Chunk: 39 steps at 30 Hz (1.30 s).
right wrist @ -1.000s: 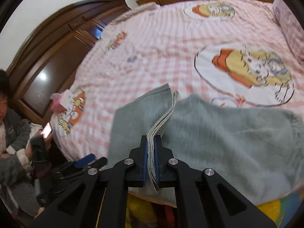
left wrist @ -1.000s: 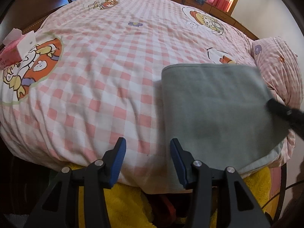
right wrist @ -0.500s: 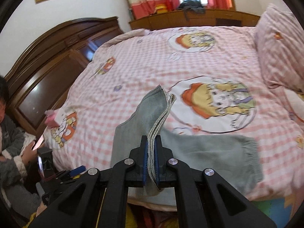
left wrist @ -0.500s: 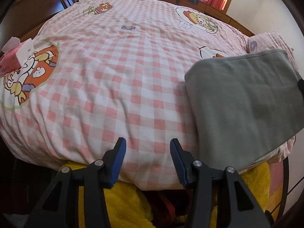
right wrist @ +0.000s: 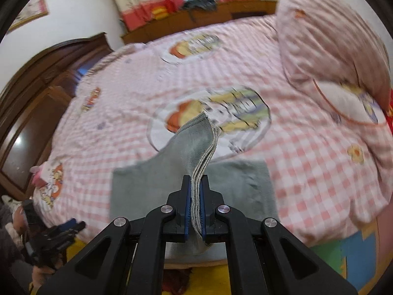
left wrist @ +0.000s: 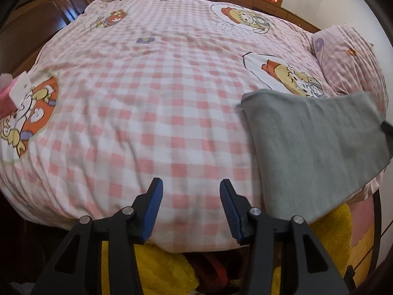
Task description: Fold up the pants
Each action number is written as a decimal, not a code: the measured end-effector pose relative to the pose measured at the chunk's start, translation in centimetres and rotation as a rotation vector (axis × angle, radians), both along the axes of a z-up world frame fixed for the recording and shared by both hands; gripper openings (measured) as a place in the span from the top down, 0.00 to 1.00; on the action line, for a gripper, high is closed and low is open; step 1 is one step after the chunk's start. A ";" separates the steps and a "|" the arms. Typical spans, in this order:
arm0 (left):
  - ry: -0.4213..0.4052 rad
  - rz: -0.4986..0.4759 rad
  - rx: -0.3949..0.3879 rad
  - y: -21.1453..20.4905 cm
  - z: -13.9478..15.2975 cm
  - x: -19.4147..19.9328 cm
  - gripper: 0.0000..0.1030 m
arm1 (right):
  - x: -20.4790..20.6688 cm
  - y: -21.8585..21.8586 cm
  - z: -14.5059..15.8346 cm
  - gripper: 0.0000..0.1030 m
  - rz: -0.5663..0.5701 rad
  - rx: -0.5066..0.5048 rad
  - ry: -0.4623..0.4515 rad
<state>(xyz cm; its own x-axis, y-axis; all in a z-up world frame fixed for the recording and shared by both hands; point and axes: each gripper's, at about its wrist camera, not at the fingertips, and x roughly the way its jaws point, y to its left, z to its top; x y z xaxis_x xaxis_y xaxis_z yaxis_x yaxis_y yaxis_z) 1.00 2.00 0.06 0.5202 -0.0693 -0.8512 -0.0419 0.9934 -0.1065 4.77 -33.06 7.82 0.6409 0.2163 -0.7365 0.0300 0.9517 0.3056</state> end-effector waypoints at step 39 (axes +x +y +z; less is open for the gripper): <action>-0.034 -0.149 0.065 -10.3 -2.8 11.8 0.48 | 7.3 -1.3 -11.6 0.91 0.029 -0.136 0.164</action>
